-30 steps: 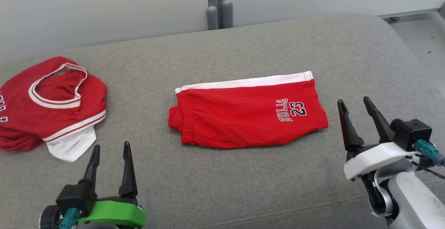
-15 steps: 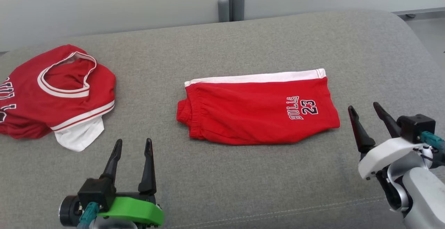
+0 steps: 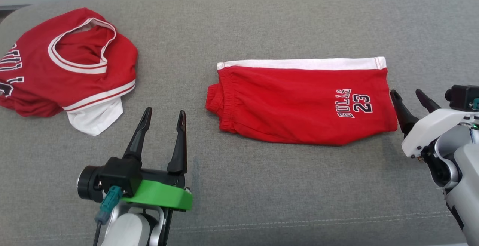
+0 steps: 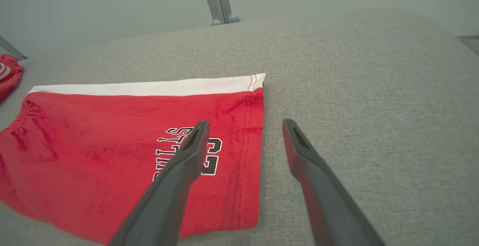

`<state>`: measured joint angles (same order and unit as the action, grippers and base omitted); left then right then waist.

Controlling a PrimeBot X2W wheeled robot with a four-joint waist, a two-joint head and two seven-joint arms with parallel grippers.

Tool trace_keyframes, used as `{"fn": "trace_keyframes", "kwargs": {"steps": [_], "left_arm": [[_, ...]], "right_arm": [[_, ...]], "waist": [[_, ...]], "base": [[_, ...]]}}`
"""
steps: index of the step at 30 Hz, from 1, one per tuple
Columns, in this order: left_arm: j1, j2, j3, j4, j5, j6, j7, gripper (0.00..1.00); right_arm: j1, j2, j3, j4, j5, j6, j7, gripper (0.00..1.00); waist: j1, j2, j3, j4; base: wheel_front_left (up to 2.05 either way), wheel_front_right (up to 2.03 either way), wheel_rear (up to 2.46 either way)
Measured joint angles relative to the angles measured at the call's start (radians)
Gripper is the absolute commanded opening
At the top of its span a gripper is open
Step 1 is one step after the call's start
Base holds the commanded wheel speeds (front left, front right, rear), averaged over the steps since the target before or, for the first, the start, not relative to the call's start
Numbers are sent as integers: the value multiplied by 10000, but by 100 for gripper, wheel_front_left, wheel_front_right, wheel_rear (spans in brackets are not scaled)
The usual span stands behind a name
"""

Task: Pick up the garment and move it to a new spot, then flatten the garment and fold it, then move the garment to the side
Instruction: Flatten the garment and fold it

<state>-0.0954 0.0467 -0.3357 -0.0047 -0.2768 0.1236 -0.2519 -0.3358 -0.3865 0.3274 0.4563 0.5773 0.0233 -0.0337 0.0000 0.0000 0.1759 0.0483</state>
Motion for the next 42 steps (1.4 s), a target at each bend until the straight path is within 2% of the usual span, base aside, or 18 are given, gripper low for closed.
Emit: {"fn": "trace_keyframes", "kwargs": {"steps": [11,19,20,21,26,28,37,42], "left_arm": [[-785,-6,-372,-17,-121,2,0,100],[-852,-13,-384,153,-196,2,-2,100],[-854,-13,-382,173,-196,2,-2,100],[-856,-13,-382,194,-196,2,-2,100],[-864,-19,-360,295,-203,2,-2,100],[-864,-19,-326,330,-224,2,-2,100],[-864,-25,-184,408,-224,2,-2,100],[-863,-27,-130,412,-224,2,-2,100]], "right_arm": [[-1337,12,-518,1896,1106,291,1482,100],[-1883,40,-479,2650,1112,520,1778,98],[-1904,59,-466,2709,1137,562,1843,84],[-1924,75,-453,2782,1195,581,1860,55],[-2083,128,-270,3156,1212,736,2034,19],[-2119,213,-222,3246,1243,765,2061,0],[-2363,301,-153,3605,1344,907,1954,0],[-2627,59,-117,3726,1336,911,1839,0]], "waist": [[0,0,1047,822],[0,0,1265,1148],[0,0,1255,1150],[0,0,1243,1149],[0,0,1167,1131],[0,0,1111,1113],[0,0,905,957],[0,0,836,818]], "base": [[0,0,0],[0,0,0],[0,0,0],[0,0,0],[0,0,0],[0,0,0],[0,0,0],[0,0,0]]}}
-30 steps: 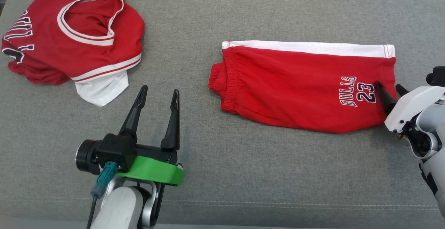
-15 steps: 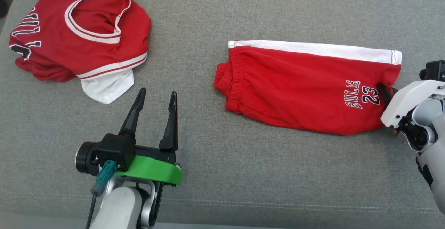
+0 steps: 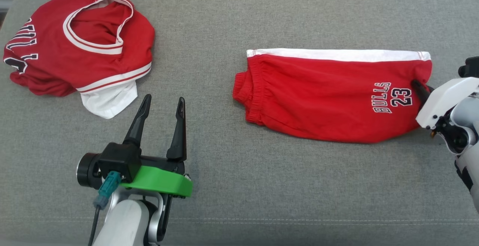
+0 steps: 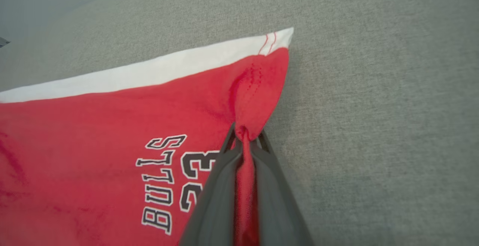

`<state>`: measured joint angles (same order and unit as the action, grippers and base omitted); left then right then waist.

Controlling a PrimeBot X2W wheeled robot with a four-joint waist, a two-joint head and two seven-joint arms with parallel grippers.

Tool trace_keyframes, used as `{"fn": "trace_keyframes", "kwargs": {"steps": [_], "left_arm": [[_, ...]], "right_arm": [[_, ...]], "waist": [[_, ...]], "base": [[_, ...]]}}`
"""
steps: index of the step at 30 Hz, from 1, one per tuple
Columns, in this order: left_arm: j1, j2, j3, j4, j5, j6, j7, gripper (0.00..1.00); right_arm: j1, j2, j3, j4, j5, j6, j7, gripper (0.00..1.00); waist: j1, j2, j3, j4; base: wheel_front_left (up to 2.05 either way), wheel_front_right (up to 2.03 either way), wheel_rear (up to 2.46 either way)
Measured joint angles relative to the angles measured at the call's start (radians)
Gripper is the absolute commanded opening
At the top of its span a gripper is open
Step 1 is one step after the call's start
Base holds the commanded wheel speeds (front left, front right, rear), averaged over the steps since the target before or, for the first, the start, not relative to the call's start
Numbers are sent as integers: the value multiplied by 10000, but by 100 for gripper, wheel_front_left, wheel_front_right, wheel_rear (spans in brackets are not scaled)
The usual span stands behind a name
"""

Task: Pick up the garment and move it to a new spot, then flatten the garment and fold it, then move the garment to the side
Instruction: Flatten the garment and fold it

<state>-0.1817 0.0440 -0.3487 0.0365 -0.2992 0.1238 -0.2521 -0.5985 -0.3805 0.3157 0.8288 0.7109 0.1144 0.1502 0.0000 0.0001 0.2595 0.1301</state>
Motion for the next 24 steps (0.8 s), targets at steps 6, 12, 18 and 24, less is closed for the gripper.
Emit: {"fn": "trace_keyframes", "kwargs": {"steps": [6,12,18,24], "left_arm": [[1,-2,63,-12,0,0,0,100],[1,-4,27,-4,0,0,0,100],[2,-4,59,84,-6,0,0,100],[2,-4,-104,140,-59,0,0,100]], "right_arm": [[-291,-479,-4,155,-63,13,-102,0],[-443,-890,50,224,-159,86,-324,0],[-616,-502,604,-38,-362,88,-464,0],[-769,153,1490,-951,-324,88,-514,0]], "waist": [[0,0,-32,-186],[0,0,-53,-287],[0,0,-182,-410],[0,0,-351,-433]], "base": [[0,0,0],[0,0,0],[0,0,0],[0,0,0]]}}
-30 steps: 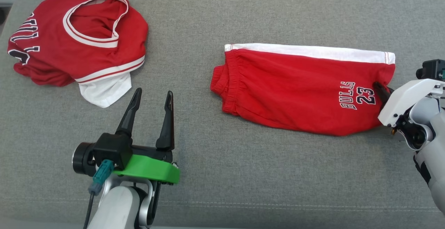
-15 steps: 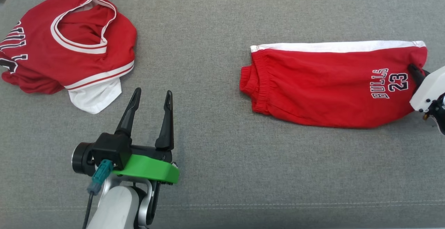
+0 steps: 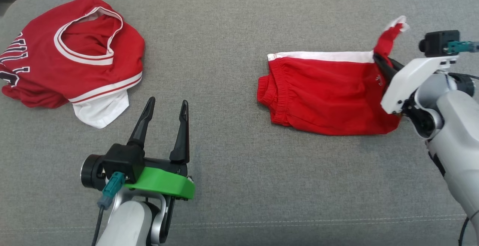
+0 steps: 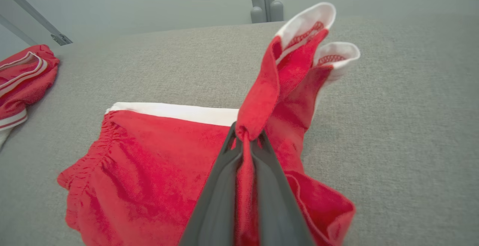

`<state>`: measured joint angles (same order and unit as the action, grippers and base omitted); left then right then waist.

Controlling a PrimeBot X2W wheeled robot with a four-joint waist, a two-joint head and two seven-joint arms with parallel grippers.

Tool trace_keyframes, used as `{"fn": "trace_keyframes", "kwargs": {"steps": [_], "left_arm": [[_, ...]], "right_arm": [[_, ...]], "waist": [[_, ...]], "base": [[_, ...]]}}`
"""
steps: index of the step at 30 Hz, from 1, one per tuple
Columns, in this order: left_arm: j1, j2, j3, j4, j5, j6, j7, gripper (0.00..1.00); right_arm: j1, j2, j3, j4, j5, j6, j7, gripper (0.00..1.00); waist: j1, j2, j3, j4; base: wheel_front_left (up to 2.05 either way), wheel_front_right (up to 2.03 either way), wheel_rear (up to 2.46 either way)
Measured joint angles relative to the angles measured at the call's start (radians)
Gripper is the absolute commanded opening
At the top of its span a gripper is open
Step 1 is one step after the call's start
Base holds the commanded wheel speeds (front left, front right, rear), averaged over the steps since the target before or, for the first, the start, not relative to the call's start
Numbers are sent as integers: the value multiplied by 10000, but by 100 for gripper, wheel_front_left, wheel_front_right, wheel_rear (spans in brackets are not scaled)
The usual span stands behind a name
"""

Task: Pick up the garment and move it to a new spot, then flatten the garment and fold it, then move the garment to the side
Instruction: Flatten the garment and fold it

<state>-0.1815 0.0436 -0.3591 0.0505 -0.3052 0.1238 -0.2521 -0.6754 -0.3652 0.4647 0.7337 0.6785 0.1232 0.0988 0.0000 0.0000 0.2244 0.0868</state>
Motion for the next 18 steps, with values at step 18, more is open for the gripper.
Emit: {"fn": "trace_keyframes", "kwargs": {"steps": [18], "left_arm": [[8,2,-198,17,-539,0,0,100]], "right_arm": [[-41,855,1965,-1158,1039,0,846,0]], "waist": [[0,0,-287,582]], "base": [[0,0,0]]}}
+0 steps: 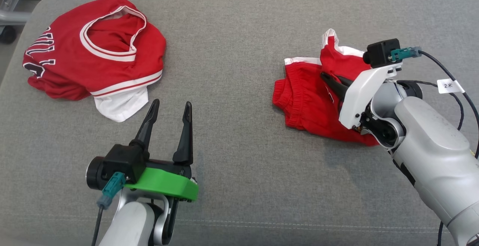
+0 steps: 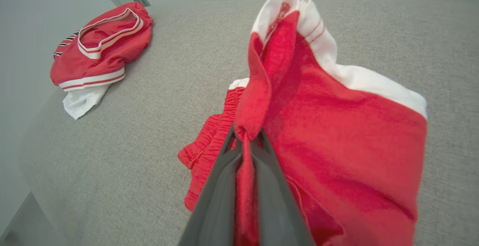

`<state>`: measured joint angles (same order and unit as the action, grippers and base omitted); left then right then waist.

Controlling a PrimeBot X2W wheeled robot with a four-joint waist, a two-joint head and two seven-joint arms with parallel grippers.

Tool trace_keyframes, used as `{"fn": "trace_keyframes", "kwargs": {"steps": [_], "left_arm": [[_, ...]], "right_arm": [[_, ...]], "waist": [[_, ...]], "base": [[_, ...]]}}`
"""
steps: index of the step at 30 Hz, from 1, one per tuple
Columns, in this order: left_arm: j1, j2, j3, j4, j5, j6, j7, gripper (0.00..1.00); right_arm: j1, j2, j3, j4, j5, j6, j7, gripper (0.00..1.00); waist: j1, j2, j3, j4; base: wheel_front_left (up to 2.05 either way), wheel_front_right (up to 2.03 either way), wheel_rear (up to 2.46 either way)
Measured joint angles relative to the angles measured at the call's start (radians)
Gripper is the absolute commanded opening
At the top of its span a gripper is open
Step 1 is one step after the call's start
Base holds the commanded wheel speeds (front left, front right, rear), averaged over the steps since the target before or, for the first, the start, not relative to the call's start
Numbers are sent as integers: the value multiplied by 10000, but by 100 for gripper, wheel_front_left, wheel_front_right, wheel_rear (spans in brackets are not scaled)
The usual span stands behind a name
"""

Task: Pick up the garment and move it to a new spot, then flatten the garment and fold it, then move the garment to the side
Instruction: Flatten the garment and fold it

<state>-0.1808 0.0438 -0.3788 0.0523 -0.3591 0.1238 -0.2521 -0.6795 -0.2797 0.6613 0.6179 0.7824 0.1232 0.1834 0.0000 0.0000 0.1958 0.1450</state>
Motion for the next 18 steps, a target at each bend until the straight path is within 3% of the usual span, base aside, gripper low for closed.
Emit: {"fn": "trace_keyframes", "kwargs": {"steps": [17,18], "left_arm": [[-1,-4,-165,-111,-341,0,0,100],[-1,-2,-148,-105,-341,2,0,100]], "right_arm": [[-455,253,408,1137,257,0,376,0],[-503,314,481,1168,253,0,376,15]], "waist": [[0,0,273,838],[0,0,272,853]], "base": [[0,0,0],[0,0,0]]}}
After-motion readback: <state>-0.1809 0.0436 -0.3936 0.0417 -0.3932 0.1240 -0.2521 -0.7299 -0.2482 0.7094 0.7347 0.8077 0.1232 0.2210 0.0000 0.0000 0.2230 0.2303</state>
